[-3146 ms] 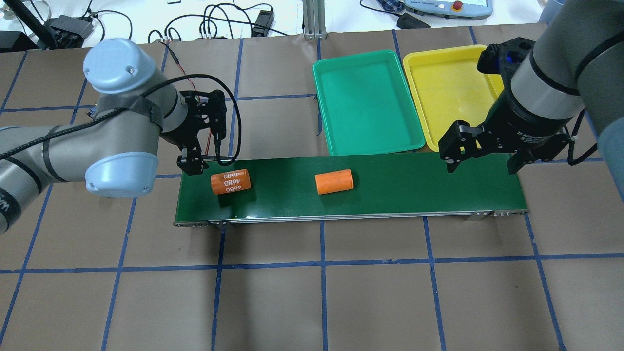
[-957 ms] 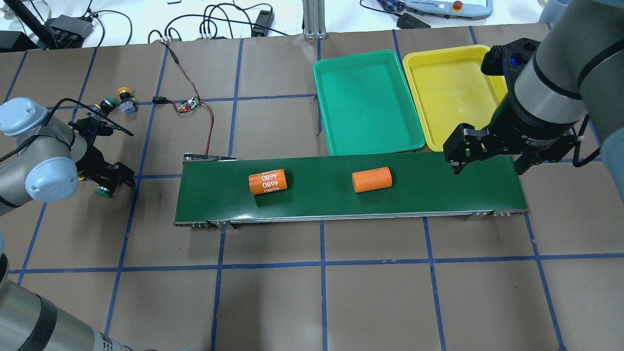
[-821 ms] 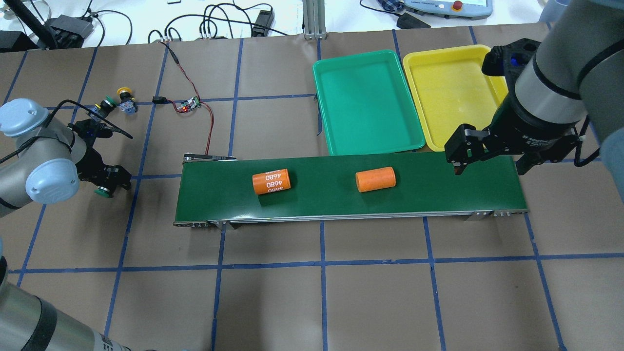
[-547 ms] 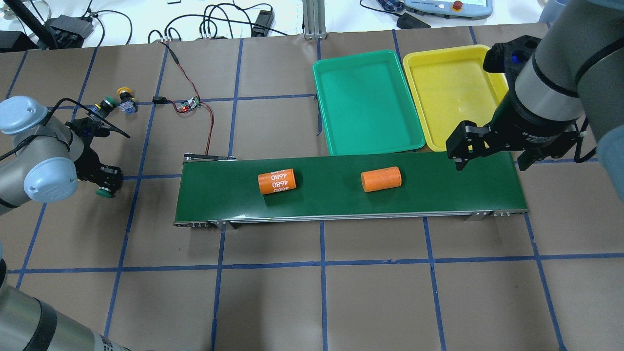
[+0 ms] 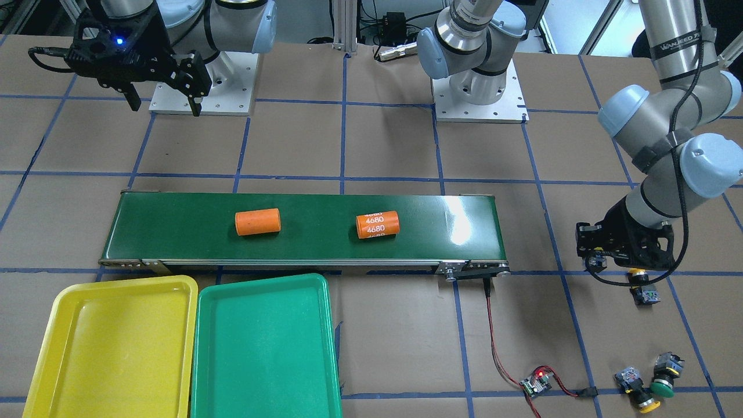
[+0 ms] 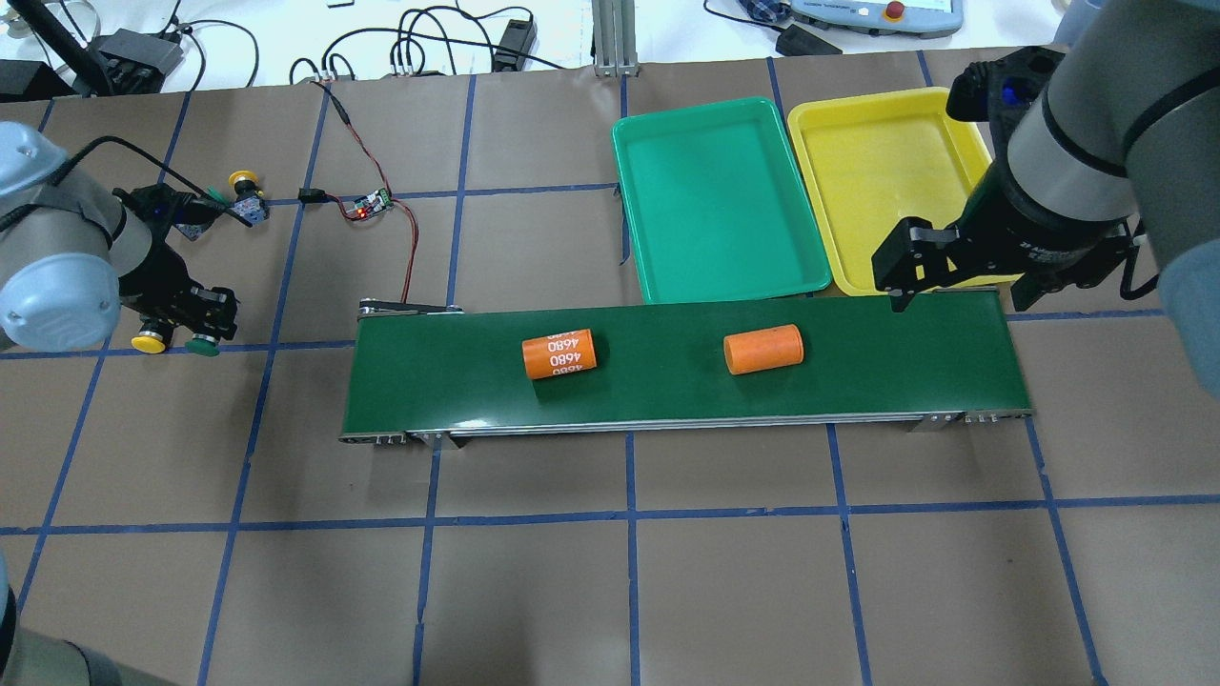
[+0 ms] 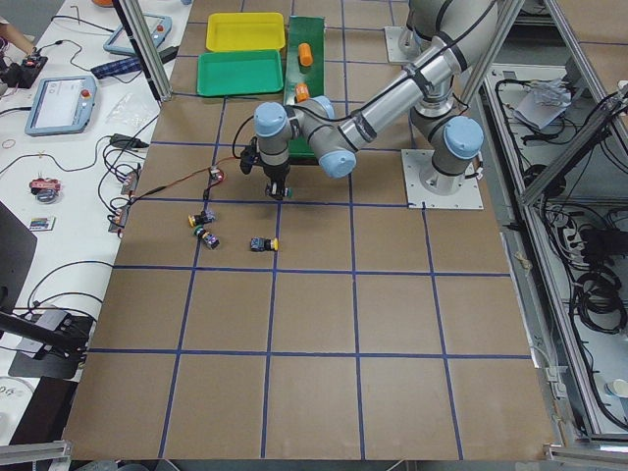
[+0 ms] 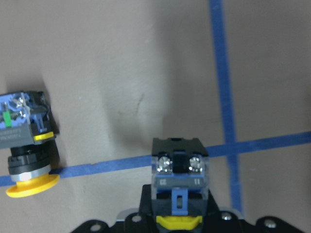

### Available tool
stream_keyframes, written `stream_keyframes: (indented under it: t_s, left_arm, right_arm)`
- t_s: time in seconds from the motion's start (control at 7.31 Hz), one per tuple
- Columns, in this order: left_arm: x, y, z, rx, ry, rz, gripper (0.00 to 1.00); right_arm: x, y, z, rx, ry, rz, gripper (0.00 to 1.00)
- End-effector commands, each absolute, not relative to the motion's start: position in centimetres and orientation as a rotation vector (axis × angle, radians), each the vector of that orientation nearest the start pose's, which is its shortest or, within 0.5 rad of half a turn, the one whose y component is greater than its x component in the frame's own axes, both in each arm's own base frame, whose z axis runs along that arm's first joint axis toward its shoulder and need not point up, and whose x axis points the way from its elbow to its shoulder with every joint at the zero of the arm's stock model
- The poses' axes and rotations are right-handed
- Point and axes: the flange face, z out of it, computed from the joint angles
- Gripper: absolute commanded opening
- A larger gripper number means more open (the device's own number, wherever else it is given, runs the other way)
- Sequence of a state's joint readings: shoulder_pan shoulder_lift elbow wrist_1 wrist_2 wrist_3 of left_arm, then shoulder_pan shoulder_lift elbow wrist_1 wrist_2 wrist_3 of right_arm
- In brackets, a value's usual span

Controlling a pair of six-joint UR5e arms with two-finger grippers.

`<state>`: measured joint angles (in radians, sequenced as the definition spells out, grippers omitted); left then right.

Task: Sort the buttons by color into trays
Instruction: 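Grasp the green-capped push-button with the left gripper, then set the green-capped button on the belt while the right gripper lowers toward the plain cylinder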

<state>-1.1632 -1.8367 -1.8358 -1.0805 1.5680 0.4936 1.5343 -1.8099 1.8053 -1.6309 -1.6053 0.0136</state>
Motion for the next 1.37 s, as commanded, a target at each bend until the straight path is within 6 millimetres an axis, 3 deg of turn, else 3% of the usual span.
stream_keyframes:
  t_s: [0.0,0.14,0.41,0.55,0.82,0.96,1.09,1.23]
  left_arm:
    - [-1.3,-54.2,30.6,0.025,3.242,0.081,0.05]
    - [-5.0,-52.5,30.7,-0.044,3.263,0.095,0.05]
    - [-9.9,-49.7,28.0,-0.164,3.276,0.189,0.05]
    - [-12.7,-49.5,27.6,-0.107,3.264,0.171,0.05]
    - [-14.0,-49.4,26.1,-0.129,3.265,0.175,0.08]
    - [-14.4,-48.7,24.9,-0.171,3.25,0.226,0.22]
    - [-14.7,-47.8,23.9,-0.168,3.247,0.252,0.49]
    - [-14.8,-48.0,24.0,-0.159,3.254,0.186,0.96]
  right_arm:
    - [11.8,-39.1,48.9,0.072,3.164,-0.102,1.0]
    - [11.8,-39.1,48.8,0.076,3.163,-0.102,1.0]
    - [11.8,-39.2,48.6,0.084,3.163,-0.094,1.0]
    - [11.8,-38.9,48.7,0.088,3.164,-0.078,1.0]
    - [11.8,-37.9,48.7,0.073,3.167,-0.019,1.0]
    - [11.8,-37.6,48.7,0.073,3.164,0.005,1.0]
    - [11.8,-37.6,48.6,0.073,3.167,0.01,1.0]
    - [11.8,-37.6,48.6,0.075,3.167,0.01,1.0]
